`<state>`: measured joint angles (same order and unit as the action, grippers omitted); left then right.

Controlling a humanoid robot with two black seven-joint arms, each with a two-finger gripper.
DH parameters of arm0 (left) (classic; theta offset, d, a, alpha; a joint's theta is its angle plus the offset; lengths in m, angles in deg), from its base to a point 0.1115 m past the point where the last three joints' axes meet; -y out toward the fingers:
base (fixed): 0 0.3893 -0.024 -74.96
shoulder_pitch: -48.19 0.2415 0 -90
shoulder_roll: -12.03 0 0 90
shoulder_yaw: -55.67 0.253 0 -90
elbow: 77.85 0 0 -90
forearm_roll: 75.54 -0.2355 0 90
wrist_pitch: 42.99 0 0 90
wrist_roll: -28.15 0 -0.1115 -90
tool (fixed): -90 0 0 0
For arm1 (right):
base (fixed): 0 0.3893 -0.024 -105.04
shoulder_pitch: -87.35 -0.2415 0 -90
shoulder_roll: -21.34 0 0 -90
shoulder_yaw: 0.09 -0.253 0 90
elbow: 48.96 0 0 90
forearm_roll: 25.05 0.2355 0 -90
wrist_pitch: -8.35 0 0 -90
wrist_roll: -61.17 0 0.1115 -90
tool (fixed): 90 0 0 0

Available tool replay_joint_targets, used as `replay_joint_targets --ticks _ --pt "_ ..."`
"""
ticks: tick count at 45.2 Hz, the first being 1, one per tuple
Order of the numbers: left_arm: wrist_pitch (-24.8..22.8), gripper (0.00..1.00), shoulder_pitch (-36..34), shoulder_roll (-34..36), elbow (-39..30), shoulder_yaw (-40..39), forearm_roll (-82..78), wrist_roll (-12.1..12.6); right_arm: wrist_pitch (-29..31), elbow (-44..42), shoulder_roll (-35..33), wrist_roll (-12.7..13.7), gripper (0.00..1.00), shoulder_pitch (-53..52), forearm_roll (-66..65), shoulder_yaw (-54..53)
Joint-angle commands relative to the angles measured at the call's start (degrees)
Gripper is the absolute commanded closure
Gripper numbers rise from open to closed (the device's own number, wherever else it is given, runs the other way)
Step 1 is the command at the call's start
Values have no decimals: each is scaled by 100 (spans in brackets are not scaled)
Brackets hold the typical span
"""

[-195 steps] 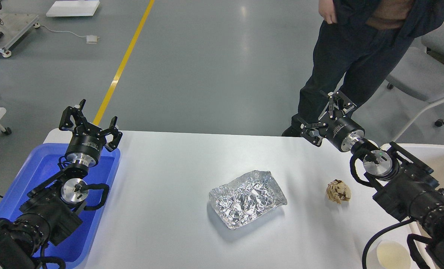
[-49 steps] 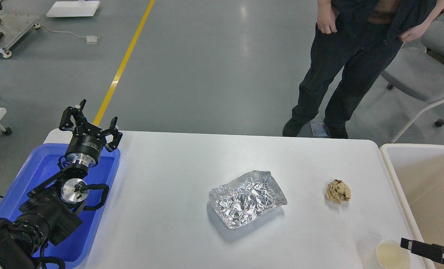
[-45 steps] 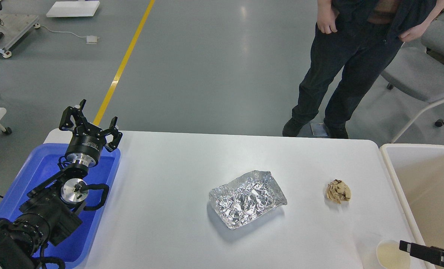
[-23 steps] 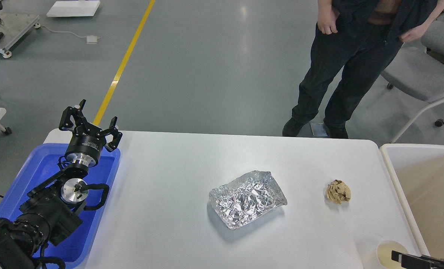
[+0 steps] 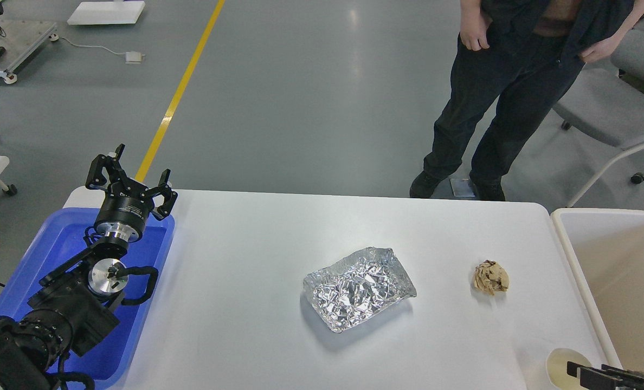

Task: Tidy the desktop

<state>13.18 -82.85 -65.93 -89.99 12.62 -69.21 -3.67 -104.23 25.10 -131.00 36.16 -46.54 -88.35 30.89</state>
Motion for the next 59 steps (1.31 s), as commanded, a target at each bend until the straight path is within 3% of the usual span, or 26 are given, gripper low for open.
replay_joint_targets --ticks 1,3,8,10,12,13,28,41,52,59 --pt "0 0 0 0 1 -1 0 0 -44 -32 29 -57 39 47 2 13" --pt "0 0 0 0 1 -1 0 0 -44 -32 29 -57 41 56 2 13" --pt "0 0 0 0 1 -1 0 0 -44 -32 29 -57 59 65 2 39" --pt "0 0 0 0 1 -1 0 0 -36 -15 20 -57 75 65 -7 66" --pt "0 0 0 0 1 8 0 0 -44 12 11 -57 98 56 -16 118" --pt "0 0 0 0 1 -1 0 0 -44 12 3 -57 100 56 -16 145" --pt "0 0 0 0 1 -1 0 0 -71 82 -269 -92 100 21 -16 145" --pt "-9 0 0 0 1 -1 0 0 122 1048 -1271 -566 100 -646 -16 83" --pt "-9 0 0 0 -8 -1 0 0 1431 1383 -2273 -637 100 -1763 -25 -39" --pt "-9 0 0 0 1 -1 0 0 2678 1383 -2897 -645 100 -1948 -25 -943"
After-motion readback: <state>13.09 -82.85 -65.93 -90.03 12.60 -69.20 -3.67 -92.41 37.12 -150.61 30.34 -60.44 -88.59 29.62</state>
